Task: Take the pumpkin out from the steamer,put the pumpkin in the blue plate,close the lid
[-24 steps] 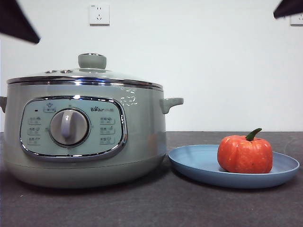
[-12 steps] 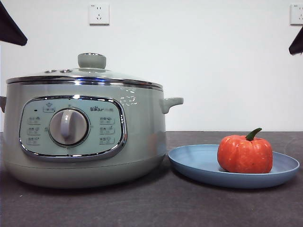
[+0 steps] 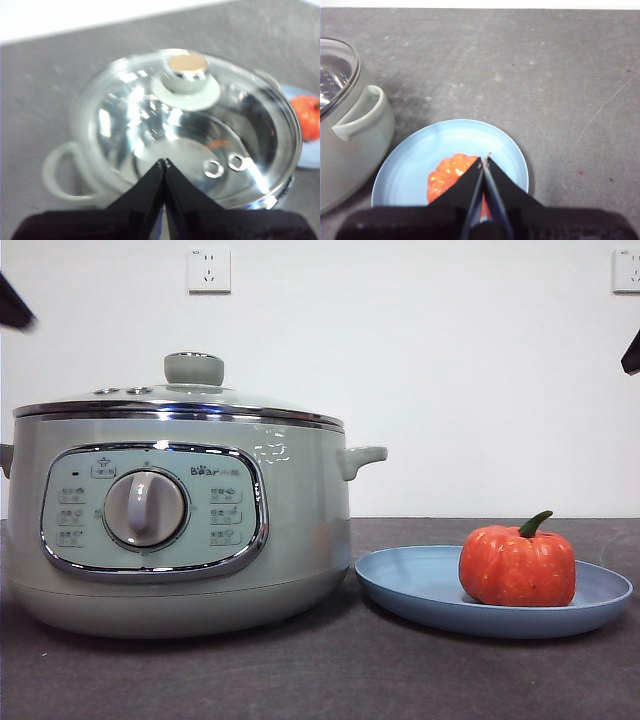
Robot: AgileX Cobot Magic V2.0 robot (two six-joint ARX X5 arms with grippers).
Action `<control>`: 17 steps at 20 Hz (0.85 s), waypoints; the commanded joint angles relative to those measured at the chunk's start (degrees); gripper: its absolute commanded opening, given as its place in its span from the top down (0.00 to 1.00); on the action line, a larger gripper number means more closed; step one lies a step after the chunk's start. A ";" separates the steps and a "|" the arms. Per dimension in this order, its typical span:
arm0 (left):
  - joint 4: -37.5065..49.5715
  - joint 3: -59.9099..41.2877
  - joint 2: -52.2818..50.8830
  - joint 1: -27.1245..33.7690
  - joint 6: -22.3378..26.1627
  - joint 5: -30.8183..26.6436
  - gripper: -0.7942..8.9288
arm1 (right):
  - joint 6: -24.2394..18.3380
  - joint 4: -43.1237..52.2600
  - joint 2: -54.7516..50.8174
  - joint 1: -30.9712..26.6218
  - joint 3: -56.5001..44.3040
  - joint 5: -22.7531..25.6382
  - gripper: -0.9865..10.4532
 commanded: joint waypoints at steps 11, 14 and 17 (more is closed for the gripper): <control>8.90 -17.03 -27.45 32.98 4.22 10.40 0.92 | 0.48 -0.11 -0.13 0.02 -0.33 0.39 0.91; 12.52 -23.85 -27.45 32.87 4.17 11.54 0.92 | 0.48 -0.11 -0.13 0.04 -0.33 0.33 0.91; 15.65 -29.64 -27.45 32.87 3.69 11.43 0.92 | 0.48 -0.11 -0.13 0.04 -0.33 0.35 0.91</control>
